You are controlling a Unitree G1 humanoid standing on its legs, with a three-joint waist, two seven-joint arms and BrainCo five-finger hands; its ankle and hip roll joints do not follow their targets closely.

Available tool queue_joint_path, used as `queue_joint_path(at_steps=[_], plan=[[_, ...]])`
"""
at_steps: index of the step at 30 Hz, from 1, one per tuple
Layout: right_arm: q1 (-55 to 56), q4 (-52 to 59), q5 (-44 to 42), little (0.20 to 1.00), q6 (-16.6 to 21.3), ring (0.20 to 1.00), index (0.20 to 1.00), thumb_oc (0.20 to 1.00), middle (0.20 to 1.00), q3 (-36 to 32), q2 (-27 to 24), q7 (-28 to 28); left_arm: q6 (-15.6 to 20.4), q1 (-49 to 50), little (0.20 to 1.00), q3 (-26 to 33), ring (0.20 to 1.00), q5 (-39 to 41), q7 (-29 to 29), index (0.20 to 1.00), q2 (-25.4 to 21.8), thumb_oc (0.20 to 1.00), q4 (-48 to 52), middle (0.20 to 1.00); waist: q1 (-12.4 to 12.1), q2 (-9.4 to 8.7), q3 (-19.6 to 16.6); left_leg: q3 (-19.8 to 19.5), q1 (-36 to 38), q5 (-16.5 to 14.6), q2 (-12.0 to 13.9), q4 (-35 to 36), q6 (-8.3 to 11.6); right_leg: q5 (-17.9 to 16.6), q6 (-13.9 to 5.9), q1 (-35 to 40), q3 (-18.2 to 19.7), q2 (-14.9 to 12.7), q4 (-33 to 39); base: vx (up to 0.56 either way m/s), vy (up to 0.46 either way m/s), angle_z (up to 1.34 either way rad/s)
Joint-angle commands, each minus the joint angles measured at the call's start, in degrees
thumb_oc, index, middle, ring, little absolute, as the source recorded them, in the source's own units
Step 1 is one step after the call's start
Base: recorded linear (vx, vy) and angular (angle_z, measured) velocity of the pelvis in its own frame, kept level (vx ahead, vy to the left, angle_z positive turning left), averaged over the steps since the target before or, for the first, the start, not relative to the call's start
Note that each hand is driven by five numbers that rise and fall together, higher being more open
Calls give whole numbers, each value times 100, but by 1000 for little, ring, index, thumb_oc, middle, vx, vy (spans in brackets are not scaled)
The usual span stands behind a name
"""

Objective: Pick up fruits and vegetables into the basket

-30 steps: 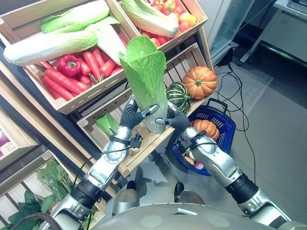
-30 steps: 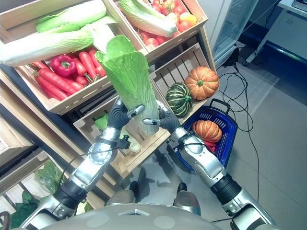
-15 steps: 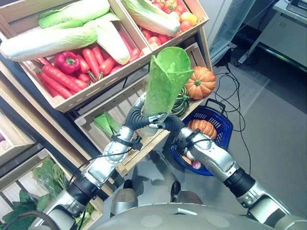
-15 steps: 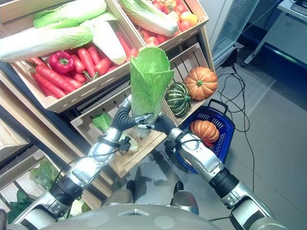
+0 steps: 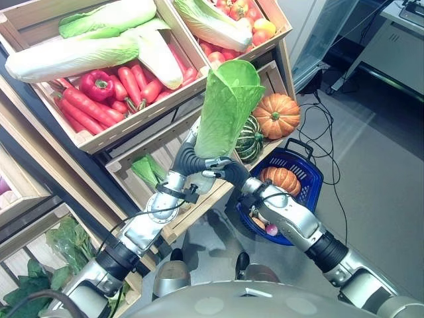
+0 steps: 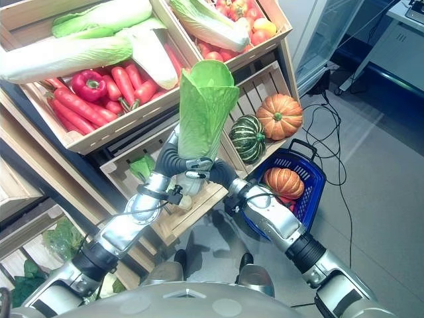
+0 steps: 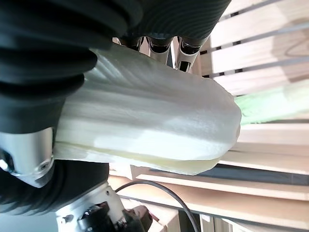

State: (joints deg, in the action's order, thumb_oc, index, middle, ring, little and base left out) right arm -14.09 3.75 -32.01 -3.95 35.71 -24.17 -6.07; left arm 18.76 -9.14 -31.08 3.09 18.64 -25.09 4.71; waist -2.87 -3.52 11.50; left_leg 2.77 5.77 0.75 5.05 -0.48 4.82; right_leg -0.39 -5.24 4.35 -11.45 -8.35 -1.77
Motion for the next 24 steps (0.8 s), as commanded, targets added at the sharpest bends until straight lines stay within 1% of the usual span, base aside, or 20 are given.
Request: queue_joint_path(at_steps=[1,2,5,6,9,11,12,13,14,16,17,18,21,23,24], plan=[[-251,1257,-246,200,364,200,200,200,200,-612,87,170,83,-31,1000,369,1000,369,216,1000,23,1000,148,1000,-18,-59,1,184,38,-859,186,-389,-142,337,-609,147,170,-540,-227,0,0,0],[-191,1480,-291,200,260,200,200,200,200,-863,21,241,103,144,1000,557,1000,426,270,1000,21,1000,172,1000,-16,-56,4,188,35,-856,186,-381,-144,341,-600,146,171,-532,-224,0,0,0],[-30,1775,-297,200,217,200,200,200,200,-1251,-100,359,113,389,1000,844,1000,401,496,1000,6,1000,239,1000,-8,-57,-1,199,36,-843,194,-362,-143,344,-584,143,164,-516,-227,-3,-12,0],[47,1940,-334,200,170,200,200,200,200,-1473,-182,411,155,509,1000,1035,1000,373,634,1000,-23,1000,253,1000,0,-59,0,208,30,-835,198,-357,-139,346,-576,136,163,-508,-231,0,0,0],[224,2188,-343,200,150,200,200,200,200,-1850,-363,484,220,688,1000,1363,1000,407,806,1000,-80,1000,248,1000,18,-60,2,214,16,-824,201,-348,-131,361,-557,119,163,-497,-242,0,0,0],[473,2328,-358,200,287,200,200,200,200,-2219,-536,552,298,890,1000,1690,1000,466,892,1000,-140,1000,212,1000,41,-53,7,217,2,-816,196,-341,-128,376,-540,100,174,-484,-254,0,0,0],[526,2346,-373,200,297,200,200,200,200,-2282,-560,551,306,925,1000,1739,1000,454,911,1000,-150,1000,209,1000,45,-52,4,217,0,-815,198,-339,-127,377,-541,96,175,-482,-256,0,0,0],[698,2398,-415,200,368,200,200,200,200,-2509,-648,573,355,1054,1000,1920,1000,441,965,1000,-178,1000,214,1000,61,-47,1,225,-10,-807,200,-327,-123,385,-535,82,181,-480,-259,0,0,0],[737,2410,-418,200,378,200,200,200,200,-2551,-662,571,364,1085,1000,1952,1000,442,973,1000,-183,1000,226,1000,63,-44,-1,228,-14,-804,200,-323,-122,388,-534,77,183,-479,-259,0,0,0],[993,2438,-408,200,492,200,200,200,200,-2841,-753,638,468,1266,1000,2177,1000,390,1025,1000,-204,1000,210,1000,79,-35,5,242,-26,-789,209,-301,-115,397,-528,57,179,-477,-264,0,0,0],[1119,2424,-390,200,523,200,200,200,200,-2976,-752,624,529,1343,1000,2276,1000,400,991,1000,-207,1000,187,1000,91,-33,6,250,-32,-782,213,-291,-111,401,-529,45,177,-477,-272,-34,-13,0],[1330,2388,-362,200,522,200,200,200,200,-3179,-749,682,558,1470,1000,2440,1000,444,820,1000,-212,1000,160,1000,118,-29,11,265,-46,-772,222,-281,-102,413,-531,16,177,-471,-296,-36,-17,0],[1642,2242,-237,200,526,200,200,200,200,-3522,-749,867,637,1674,1000,2623,1000,490,349,1000,-245,1000,160,1000,172,-23,38,306,-99,-759,236,-302,-99,435,-533,-52,180,-463,-348,-47,-27,0],[1843,2039,-141,200,557,200,200,200,200,-3747,-757,1079,613,1780,1000,2660,1000,588,-120,1000,-310,1000,180,1000,222,-6,95,341,-176,-749,256,-340,-102,452,-529,-160,193,-445,-422,-108,-49,0],[1953,1740,16,200,655,200,200,200,200,-3894,-781,1310,592,1812,1000,2647,1000,719,-464,1000,-397,1000,157,1000,264,23,193,373,-289,-739,277,-415,-103,471,-519,-308,206,-428,-530,-186,-48,-3]])
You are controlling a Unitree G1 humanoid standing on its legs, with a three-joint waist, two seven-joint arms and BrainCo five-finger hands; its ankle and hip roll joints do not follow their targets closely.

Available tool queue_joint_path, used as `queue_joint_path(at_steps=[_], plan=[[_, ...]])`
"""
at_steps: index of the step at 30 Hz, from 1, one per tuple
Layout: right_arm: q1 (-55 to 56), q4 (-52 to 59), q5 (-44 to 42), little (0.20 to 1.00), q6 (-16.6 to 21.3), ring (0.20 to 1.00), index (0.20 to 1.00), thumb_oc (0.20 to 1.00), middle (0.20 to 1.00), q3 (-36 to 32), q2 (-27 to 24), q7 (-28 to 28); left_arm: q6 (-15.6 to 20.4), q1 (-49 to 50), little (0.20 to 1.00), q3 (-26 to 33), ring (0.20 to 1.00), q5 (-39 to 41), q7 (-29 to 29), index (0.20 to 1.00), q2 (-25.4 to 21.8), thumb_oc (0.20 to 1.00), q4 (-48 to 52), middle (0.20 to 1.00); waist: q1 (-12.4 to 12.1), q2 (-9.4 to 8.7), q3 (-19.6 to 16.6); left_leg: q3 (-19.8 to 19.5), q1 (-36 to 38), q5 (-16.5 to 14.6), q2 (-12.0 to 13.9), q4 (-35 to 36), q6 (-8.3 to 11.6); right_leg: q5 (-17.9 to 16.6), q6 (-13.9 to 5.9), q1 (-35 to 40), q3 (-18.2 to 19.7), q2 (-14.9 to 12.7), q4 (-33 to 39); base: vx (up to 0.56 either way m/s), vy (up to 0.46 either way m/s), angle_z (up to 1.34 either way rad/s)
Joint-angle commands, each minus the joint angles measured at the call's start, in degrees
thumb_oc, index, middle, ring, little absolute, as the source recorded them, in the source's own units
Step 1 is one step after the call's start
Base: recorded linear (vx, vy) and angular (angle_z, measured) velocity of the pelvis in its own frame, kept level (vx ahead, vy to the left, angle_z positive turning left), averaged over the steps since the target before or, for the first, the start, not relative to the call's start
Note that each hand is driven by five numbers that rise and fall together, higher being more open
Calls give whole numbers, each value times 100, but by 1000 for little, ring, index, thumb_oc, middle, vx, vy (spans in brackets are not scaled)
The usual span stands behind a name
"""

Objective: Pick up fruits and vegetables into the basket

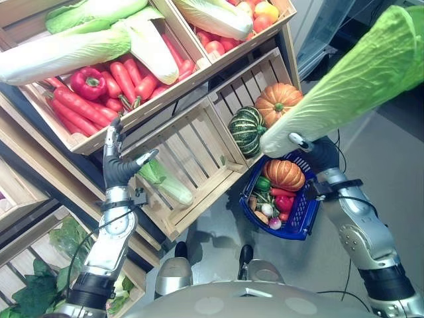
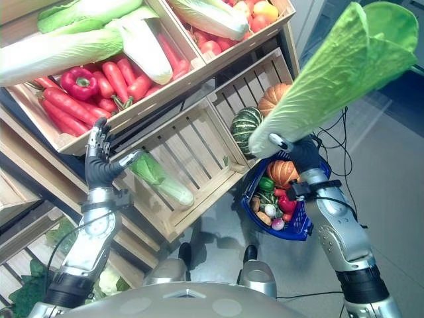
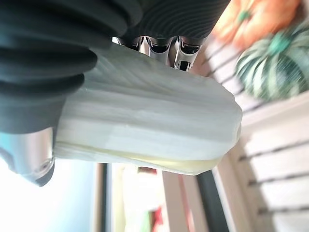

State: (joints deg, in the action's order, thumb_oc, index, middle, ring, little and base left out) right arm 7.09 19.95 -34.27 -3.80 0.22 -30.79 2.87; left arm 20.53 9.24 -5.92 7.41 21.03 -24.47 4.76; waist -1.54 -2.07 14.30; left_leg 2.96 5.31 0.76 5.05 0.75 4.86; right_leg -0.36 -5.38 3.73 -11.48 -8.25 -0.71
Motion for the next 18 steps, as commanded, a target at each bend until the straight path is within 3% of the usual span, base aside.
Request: queue_joint_path(at_steps=[1,5,8,15,18], plan=[[-152,-90,344,200,706,200,200,200,200,-400,-133,639,408,-38,1000,89,1000,313,-891,1000,-512,1000,125,1000,158,-98,-10,369,-338,-731,289,-593,-106,483,-491,-361,227,-421,-710,-217,-35,-10],[-363,-1019,479,200,936,200,200,200,200,-538,-242,1331,177,-189,1000,-233,1000,813,-1598,1000,-785,1000,-87,1000,280,58,414,396,-700,-615,325,-704,-102,509,-398,-802,278,-316,-940,-233,-21,-13],[-833,-1881,414,200,1133,200,200,200,200,-509,-327,1663,105,-417,1000,-639,1000,805,-1777,1000,-908,1000,-389,1000,335,220,799,381,-1021,-484,348,-780,-70,490,-301,-1115,285,-240,-1044,-251,-31,-1],[-2130,-3334,318,200,1152,200,200,200,200,-271,-794,2280,-144,-1037,1000,-1840,1000,295,-1606,1000,-1030,1000,-1169,1000,389,618,1520,312,-1880,-263,355,-1160,20,576,-77,-2081,154,-257,-1784,-178,-16,-8],[-2459,-3774,314,200,1124,200,200,200,200,-195,-973,2405,-219,-1097,1000,-2183,1000,421,-1795,1000,-941,1000,-1479,1000,385,784,1549,307,-2172,-235,310,-1277,39,678,-5,-2460,133,-301,-2086,-80,43,-14]])
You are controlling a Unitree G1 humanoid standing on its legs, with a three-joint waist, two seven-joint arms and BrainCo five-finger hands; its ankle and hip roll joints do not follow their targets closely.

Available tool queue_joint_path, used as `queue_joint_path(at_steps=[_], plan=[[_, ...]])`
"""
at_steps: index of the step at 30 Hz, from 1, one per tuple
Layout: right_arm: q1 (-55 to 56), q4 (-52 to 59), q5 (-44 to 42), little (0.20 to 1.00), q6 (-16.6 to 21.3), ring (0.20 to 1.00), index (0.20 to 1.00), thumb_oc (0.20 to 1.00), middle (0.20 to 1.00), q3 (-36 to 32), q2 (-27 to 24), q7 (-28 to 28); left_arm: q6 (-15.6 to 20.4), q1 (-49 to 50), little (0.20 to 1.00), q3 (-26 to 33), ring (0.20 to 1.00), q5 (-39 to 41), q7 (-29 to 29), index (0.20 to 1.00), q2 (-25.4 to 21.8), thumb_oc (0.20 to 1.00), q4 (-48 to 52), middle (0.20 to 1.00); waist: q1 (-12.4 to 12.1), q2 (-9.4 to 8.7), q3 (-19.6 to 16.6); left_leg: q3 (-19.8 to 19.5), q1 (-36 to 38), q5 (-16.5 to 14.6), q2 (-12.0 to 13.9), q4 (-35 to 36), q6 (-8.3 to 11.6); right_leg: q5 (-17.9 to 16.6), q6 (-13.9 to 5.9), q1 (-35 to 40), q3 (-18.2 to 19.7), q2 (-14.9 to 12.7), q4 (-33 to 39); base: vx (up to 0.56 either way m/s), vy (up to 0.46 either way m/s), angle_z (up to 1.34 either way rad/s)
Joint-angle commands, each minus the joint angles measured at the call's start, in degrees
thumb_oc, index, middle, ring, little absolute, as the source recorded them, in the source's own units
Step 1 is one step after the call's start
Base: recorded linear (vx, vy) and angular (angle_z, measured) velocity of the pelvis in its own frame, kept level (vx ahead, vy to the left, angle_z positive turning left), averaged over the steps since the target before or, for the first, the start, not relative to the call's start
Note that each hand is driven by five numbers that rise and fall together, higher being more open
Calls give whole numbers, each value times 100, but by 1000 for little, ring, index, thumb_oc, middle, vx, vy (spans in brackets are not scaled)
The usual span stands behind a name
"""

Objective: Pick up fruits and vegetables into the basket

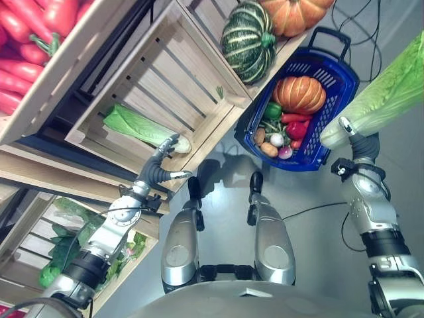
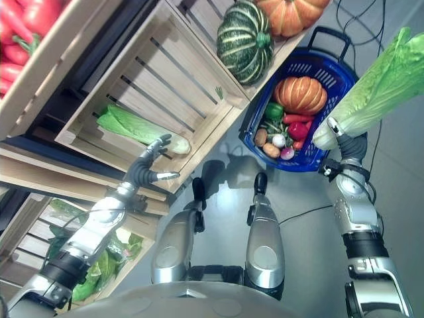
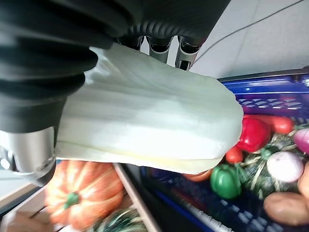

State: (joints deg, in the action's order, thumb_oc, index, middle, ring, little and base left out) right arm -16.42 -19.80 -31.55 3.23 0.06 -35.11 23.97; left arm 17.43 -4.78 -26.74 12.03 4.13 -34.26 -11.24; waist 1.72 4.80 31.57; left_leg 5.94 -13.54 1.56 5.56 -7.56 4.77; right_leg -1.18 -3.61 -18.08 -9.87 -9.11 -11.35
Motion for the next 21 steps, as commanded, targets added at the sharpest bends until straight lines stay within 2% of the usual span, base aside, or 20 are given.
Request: queue_joint_path(at_steps=[1,3,4,7,11,14,15,16,21], plan=[[-333,-52,-86,200,329,200,200,200,200,-161,-677,281,96,274,1000,-316,1000,-159,-236,1000,109,1000,-40,1000,61,194,-177,19,-471,-300,231,-530,55,826,-140,-533,-37,-240,-1223,-38,40,-7],[-434,-198,-117,200,310,200,200,200,200,-158,-749,266,64,255,1000,-444,1000,-233,-292,1000,131,1000,-63,1000,66,235,-177,34,-550,-336,216,-593,63,921,-128,-668,-31,-272,-1385,-14,15,-5],[-674,-473,-216,200,297,200,200,200,200,-143,-906,203,38,193,1000,-692,1000,-177,-456,1000,160,1000,-89,1000,63,348,-177,51,-756,-312,186,-655,70,1006,-83,-950,-23,-292,-1602,-35,21,5],[-1049,-816,-447,200,297,200,200,200,200,-106,-1110,110,32,127,1000,-950,1000,26,-605,1000,198,1000,-120,1000,32,500,-177,67,-1068,-300,127,-764,49,1114,-39,-1362,9,-330,-1900,-32,5,11],[-1602,-1304,-760,200,419,200,200,200,200,20,-1251,-10,-28,63,1000,-1260,1000,173,-651,1000,186,1000,-157,1000,-45,611,-177,98,-1541,-299,91,-931,16,1212,-4,-1920,46,-366,-2252,-46,-54,3],[-1943,-1587,-1004,200,279,200,200,200,200,121,-1311,-56,17,52,1000,-1411,1000,222,-598,1000,207,1000,-230,1000,-102,670,-177,87,-1801,-287,62,-1028,6,1237,20,-2206,51,-388,-2406,-4,-54,7],[-2101,-1860,-1013,200,225,200,200,200,200,191,-1330,-105,23,51,1000,-1513,1000,253,-534,1000,206,1000,-244,1000,-131,695,-177,44,-1801,-434,32,-1093,34,1429,-16,-2225,110,-398,-2539,52,-69,7],[-2302,-2096,-1070,200,143,200,200,200,200,288,-1392,-162,57,49,1000,-1574,1000,287,-473,1000,217,1000,-263,1000,-166,732,-177,32,-1931,-445,8,-1153,27,1472,6,-2357,115,-402,-2630,52,-76,12],[-2893,-2800,-1665,200,-211,200,200,200,200,532,-1480,-514,101,-19,1000,-1764,1000,258,-316,1000,239,1000,-266,1000,-289,858,-177,21,-2335,-433,-22,-1283,4,1537,72,-2782,113,-456,-2876,-21,-49,8]])
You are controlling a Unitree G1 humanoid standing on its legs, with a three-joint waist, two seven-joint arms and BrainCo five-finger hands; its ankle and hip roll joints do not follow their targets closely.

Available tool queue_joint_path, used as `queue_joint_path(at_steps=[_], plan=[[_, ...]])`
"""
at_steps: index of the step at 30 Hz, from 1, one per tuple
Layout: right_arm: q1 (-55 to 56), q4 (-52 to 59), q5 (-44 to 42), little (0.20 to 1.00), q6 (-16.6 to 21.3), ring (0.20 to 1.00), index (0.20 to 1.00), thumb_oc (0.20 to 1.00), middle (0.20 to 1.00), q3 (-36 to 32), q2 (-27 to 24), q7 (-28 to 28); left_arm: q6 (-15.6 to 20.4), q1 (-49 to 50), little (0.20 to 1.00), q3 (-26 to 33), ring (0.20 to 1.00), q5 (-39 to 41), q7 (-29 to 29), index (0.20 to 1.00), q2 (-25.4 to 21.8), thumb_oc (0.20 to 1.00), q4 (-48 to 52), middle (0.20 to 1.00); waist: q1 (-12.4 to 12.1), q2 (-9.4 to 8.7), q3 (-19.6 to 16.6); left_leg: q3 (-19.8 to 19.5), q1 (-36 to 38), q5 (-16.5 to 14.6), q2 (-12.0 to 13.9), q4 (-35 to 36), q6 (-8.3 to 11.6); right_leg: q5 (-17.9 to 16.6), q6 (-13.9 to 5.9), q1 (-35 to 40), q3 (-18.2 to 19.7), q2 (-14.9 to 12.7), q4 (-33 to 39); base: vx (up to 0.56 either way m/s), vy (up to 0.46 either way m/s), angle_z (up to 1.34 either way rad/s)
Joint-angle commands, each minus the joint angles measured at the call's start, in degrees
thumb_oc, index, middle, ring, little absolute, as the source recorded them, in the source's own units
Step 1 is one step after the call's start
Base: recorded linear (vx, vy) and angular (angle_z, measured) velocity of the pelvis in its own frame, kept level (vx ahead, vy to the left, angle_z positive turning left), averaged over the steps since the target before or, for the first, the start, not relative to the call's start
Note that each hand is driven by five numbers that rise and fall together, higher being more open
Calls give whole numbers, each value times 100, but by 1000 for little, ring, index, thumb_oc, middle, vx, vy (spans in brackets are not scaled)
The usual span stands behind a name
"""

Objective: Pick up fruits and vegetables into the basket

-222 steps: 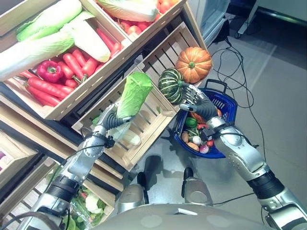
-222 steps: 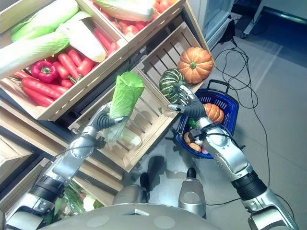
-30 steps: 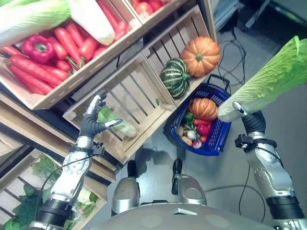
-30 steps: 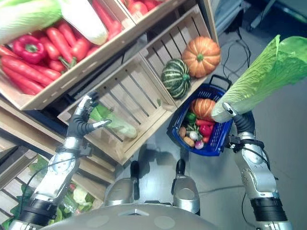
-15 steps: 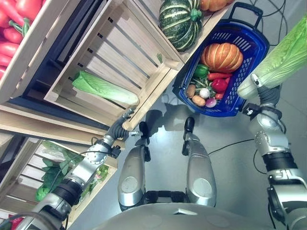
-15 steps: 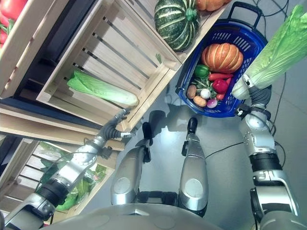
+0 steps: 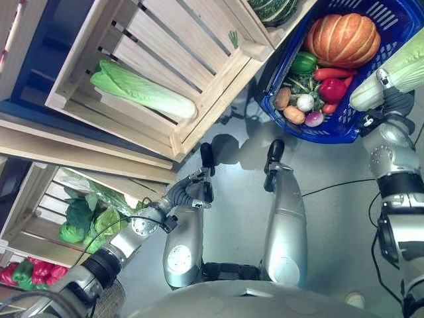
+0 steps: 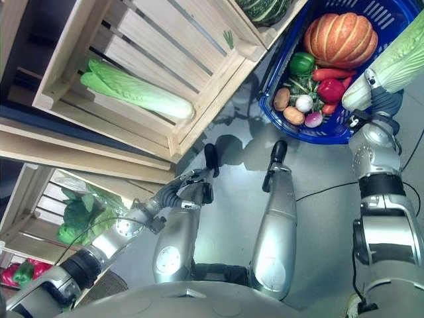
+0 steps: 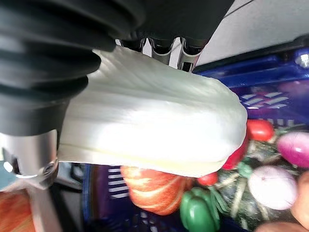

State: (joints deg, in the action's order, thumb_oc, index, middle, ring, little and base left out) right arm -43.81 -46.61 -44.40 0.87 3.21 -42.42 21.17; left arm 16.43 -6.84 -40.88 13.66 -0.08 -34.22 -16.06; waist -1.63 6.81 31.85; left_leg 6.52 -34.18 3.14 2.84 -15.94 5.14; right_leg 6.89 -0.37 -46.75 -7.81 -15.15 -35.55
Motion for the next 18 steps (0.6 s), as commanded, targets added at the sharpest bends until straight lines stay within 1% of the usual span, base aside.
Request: queue_joint_path(at_steps=[1,2,5,7,10,12,15,16,18], plan=[[-264,-332,-510,200,-41,200,200,200,200,250,-777,-367,215,173,1000,-406,1000,51,136,1000,228,1000,225,1000,14,693,-206,-53,-366,-588,236,-489,-37,748,-234,-12,-89,133,-524,-3,-55,9],[-387,-518,-563,200,-118,200,200,200,200,282,-794,-427,261,166,1000,-450,1000,8,167,1000,220,1000,233,1000,-16,723,-206,-66,-461,-582,224,-516,-49,755,-228,-114,-82,126,-576,-5,-69,10],[-630,-1078,-596,200,-129,200,200,200,200,351,-831,-680,294,122,1000,-570,1000,-109,257,1000,173,1000,309,1000,-121,803,-206,-104,-679,-569,183,-553,-94,767,-209,-321,-94,93,-663,-9,-60,9],[-717,-1241,-671,200,-185,200,200,200,200,391,-841,-820,304,113,1000,-609,1000,-119,293,1000,151,1000,318,1000,-152,825,-206,-130,-769,-567,162,-582,-113,767,-203,-403,-91,98,-700,-4,-48,8],[-830,-1528,-651,200,-433,200,200,200,200,476,-825,-1180,316,84,1000,-651,1000,-156,360,1000,115,1000,335,1000,-235,841,-206,-204,-941,-565,132,-642,-148,772,-193,-546,-102,99,-761,-4,-56,7],[-907,-1698,-645,200,-576,200,200,200,200,529,-837,-1299,303,64,1000,-660,1000,-186,379,1000,115,1000,323,1000,-263,847,-206,-225,-1022,-576,129,-693,-166,776,-189,-626,-98,98,-806,-3,-38,3],[-975,-2035,-789,200,-990,200,200,200,200,583,-802,-1585,288,16,1000,-697,1000,-274,431,1000,81,1000,316,1000,-338,830,-206,-296,-1228,-596,116,-813,-213,767,-184,-787,-101,95,-883,-3,-70,5],[-992,-2105,-757,200,-1099,200,200,200,200,586,-795,-1627,303,-1,1000,-704,1000,-303,439,1000,71,1000,306,1000,-353,823,-206,-308,-1261,-599,113,-830,-224,763,-184,-811,-107,99,-891,-6,-58,7],[-999,-2157,-707,200,-1155,200,200,200,200,585,-791,-1597,351,-7,1000,-708,1000,-312,460,1000,67,1000,279,1000,-362,819,-206,-315,-1286,-601,111,-841,-233,762,-179,-835,-110,108,-906,-4,-29,9]])
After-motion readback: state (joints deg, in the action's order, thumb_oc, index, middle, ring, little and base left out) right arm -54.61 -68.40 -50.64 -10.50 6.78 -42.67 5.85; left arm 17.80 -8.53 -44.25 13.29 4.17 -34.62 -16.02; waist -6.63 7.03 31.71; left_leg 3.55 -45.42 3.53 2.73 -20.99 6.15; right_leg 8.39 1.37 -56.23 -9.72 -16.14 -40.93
